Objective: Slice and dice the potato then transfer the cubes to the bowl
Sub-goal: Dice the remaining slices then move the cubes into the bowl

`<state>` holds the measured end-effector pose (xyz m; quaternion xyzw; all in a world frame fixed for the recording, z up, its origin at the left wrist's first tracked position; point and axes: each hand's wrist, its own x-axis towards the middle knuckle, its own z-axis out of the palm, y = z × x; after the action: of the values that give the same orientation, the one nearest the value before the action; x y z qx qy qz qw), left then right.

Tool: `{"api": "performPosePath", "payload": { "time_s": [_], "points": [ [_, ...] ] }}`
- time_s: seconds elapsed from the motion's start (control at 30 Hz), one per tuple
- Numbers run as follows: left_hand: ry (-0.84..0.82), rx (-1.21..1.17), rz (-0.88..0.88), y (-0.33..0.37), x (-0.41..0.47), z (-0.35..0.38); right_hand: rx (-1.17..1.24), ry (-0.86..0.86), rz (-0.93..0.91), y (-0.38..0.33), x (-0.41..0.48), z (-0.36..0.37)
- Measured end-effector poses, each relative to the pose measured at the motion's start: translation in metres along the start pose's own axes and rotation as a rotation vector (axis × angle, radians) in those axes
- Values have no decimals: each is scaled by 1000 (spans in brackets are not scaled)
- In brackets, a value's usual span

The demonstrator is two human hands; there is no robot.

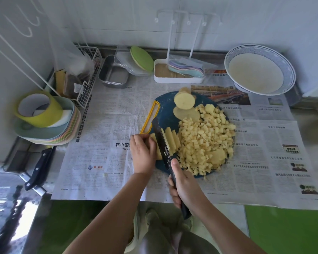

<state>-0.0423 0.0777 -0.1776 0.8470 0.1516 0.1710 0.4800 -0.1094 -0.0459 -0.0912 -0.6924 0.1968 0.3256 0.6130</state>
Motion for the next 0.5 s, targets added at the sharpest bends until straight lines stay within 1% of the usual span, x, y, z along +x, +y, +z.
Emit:
{"api": "performPosePath", "payload": {
  "time_s": [0.43, 0.5],
  "points": [
    [-4, 40, 11, -2, 1, 1, -25, -64, 57, 1, 2, -5],
    [-11, 47, 14, -2, 2, 1, -45, -52, 60, 0, 3, -3]
  ]
}}
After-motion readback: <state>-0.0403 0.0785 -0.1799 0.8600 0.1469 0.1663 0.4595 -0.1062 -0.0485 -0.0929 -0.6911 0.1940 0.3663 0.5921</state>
